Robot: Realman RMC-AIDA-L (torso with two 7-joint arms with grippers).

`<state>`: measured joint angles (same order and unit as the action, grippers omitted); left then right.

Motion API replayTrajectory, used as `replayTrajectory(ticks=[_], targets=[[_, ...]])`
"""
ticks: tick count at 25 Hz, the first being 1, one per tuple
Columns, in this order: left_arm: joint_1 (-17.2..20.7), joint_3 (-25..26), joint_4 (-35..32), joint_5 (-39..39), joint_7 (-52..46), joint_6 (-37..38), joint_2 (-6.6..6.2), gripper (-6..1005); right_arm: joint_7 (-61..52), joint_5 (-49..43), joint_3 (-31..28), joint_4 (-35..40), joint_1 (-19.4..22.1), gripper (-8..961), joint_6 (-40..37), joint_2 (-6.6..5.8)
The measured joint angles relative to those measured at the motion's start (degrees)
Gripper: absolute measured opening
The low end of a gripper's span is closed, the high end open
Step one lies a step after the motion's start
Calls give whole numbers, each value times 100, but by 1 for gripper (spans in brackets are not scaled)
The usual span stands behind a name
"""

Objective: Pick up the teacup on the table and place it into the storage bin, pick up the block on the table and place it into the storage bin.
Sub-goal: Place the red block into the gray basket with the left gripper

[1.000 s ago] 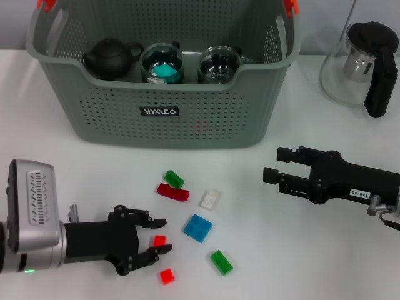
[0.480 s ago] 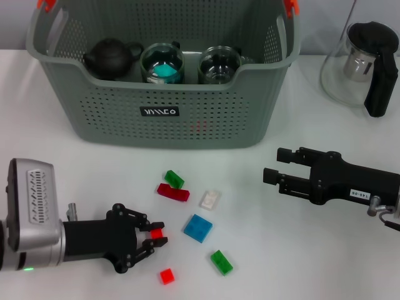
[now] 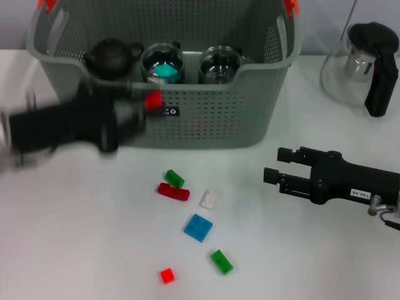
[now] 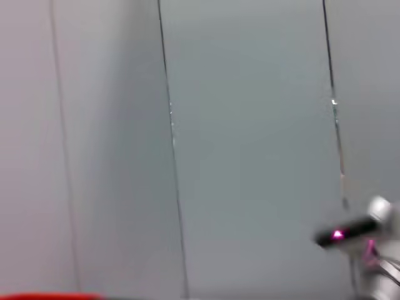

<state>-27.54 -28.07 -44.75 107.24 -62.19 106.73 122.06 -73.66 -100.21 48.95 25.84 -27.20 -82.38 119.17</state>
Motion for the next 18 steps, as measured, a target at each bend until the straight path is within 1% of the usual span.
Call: replayTrajectory(ticks=[2,3,4,5,6,8,10,11,13,14,15,16,18], targets=[[-381,-39,-467,-68,-939,-347,-1,228,0,-8,0,0,-5,715,12,8],[-533,-78,-642,-62,-1230,-554,-4,230,0,-8,1,0,-8,715,11,15],[-723,-186,-783,-17,-1567,-907,-25,232,0,-8,3,0,-9,714,11,21],[-948,-375,-925,48,-1895,-1338,-72,235,0,-8,4,0,-8,714,11,25],[-1047,-496,-959,94,-2032,-1587,-106,237,0,-8,6,0,-8,714,13,32],[-1365,-1103,-1002,364,-2480,-2581,-248,241,1,-7,3,0,-2,714,12,38],[-1546,-1585,-984,678,-2754,-3447,-317,245,1,-8,0,0,-2,714,13,39],[-1634,-1849,-959,911,-2896,-3979,-313,248,1,-4,-1,0,-2,714,12,40],[-1699,-2106,-926,1173,-3007,-4531,-268,252,1,4,0,0,-6,715,13,45],[-1699,-2106,-926,1173,-3007,-4531,-268,254,1,6,0,0,-12,715,14,47],[-1726,-2344,-883,1461,-3144,-4980,-177,256,1,6,-1,0,-19,715,16,48],[-1725,-2385,-877,1530,-3184,-5059,-159,258,1,5,0,0,-26,715,18,49],[-1723,-2487,-875,1774,-3360,-5325,-74,263,1,4,0,0,-37,715,20,46]])
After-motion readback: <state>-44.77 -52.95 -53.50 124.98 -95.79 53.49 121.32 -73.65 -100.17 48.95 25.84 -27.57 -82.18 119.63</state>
